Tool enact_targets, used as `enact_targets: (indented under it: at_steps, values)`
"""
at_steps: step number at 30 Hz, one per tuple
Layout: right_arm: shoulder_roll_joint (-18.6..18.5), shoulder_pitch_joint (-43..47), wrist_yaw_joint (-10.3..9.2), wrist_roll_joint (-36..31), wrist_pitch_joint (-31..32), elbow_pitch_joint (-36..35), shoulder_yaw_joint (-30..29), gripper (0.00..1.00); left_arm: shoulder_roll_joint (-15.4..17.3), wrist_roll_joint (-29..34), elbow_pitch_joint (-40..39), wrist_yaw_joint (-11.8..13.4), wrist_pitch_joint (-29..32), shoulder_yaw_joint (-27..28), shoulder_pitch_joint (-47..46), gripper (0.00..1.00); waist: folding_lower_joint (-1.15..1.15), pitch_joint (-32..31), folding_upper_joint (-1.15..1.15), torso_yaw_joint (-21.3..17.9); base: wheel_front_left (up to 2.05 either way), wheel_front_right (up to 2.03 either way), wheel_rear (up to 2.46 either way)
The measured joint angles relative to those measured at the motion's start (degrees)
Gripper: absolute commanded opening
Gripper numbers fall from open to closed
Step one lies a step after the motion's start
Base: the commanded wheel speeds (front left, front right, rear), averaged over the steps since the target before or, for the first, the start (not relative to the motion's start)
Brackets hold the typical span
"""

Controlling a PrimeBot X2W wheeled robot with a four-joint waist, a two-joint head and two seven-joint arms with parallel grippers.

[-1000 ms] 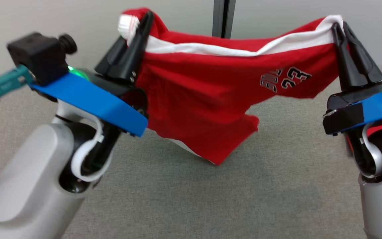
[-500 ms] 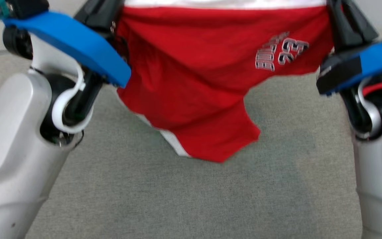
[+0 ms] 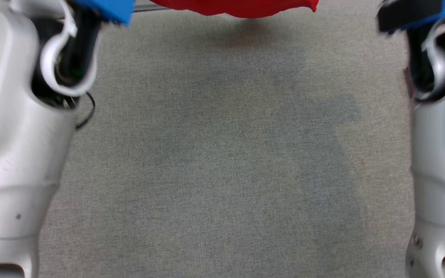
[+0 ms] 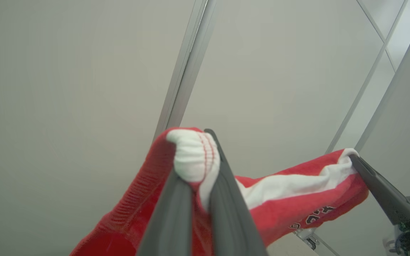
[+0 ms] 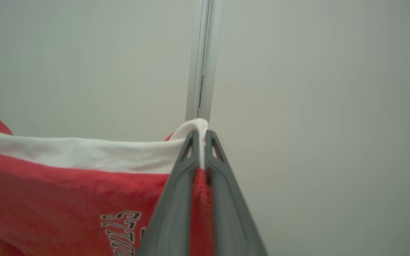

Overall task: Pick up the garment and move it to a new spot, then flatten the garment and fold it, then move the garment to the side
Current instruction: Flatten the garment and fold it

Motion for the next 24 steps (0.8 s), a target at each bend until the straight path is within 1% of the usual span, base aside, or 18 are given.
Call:
enact_targets:
  at_steps: [6,10,13,15,20,24]
  values:
    - [0.70,13.17,0.00,2.24,-4.69,3.09,4.98,0.00,0.09,0.08,3.19,-2.68,-4.30,-2.83,12.01,0.00,0.00,1.84,0.00,0.34,0.00,0.00,0.00]
    - [0.79,21.01,0.00,3.98,-8.22,4.21,5.82,0.00,0.10,-0.27,3.37,-3.63,-8.23,-3.44,20.50,0.00,0.00,1.72,0.00,0.63,0.00,0.00,0.00]
    - [0.82,26.20,0.00,6.03,-10.61,4.13,5.77,0.00,-0.01,0.36,2.85,-3.66,-11.10,-4.72,25.95,0.00,-0.01,0.83,0.00,1.35,0.00,0.00,0.00]
    - [0.89,29.56,0.00,6.92,-11.69,3.50,5.26,0.00,-0.30,0.56,2.21,-3.35,-13.17,-4.98,29.11,0.00,-0.01,-0.17,0.00,1.87,0.00,0.00,0.00]
    - [0.89,37.17,0.00,6.94,-13.02,-0.10,3.65,0.00,-1.22,0.58,-1.47,-1.59,-16.53,-5.82,37.56,0.00,-0.01,-3.28,0.00,2.44,0.00,0.00,0.00]
    - [0.89,43.81,0.00,8.77,-13.43,-5.14,2.07,0.00,-1.15,1.00,-6.41,1.08,-17.90,-6.43,44.19,0.00,-0.02,-6.41,0.00,2.49,0.00,0.00,0.00]
